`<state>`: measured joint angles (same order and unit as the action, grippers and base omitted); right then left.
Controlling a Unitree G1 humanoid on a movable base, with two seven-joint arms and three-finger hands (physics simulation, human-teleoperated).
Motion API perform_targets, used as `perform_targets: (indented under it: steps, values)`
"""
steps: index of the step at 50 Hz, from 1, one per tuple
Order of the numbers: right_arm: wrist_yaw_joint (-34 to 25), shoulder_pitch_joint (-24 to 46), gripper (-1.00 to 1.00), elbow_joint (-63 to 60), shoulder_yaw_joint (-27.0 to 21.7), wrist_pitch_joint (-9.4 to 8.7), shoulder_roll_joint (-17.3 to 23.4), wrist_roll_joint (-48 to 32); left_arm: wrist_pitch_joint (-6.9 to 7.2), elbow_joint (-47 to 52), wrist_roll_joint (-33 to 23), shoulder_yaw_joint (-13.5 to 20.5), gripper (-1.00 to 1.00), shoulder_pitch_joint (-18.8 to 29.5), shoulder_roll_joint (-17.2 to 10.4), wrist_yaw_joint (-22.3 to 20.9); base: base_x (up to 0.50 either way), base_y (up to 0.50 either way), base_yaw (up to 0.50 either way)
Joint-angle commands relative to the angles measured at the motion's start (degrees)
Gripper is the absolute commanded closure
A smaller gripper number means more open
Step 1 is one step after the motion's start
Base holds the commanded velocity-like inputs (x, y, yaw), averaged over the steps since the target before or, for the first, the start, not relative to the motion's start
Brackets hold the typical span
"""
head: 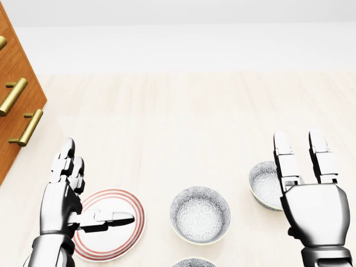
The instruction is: Stack the bowl at the front on the bowl in the middle.
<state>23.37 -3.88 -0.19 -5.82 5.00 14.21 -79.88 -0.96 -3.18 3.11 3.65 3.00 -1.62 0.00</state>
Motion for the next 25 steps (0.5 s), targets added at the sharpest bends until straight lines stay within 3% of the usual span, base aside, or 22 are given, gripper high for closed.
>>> perform_targets:
  steps: [1,10,14,25]
  values:
    - [3.0,0.92,-1.0,3.02,1.93,0.0,0.53,-2.36,0.33,0.33,0.15,-0.02,-1.0,-0.15,0.04,0.06,0.0,0.0,0.0]
    - [4.08,3.1,-1.0,5.98,2.25,0.0,0.94,-2.0,0.36,0.31,0.12,-0.03,-1.0,-0.13,0.03,0.04,0.0,0.0,0.0]
    - [5.3,4.56,-1.0,9.06,2.71,0.0,1.4,-1.96,-0.32,-0.46,0.13,0.04,-1.0,-0.02,-0.01,-0.05,0.0,0.0,0.0]
    - [6.63,8.8,-1.0,18.58,3.86,0.0,2.93,-1.82,0.26,0.35,0.07,-0.09,-1.0,-0.27,0.06,0.02,0.0,0.0,0.0]
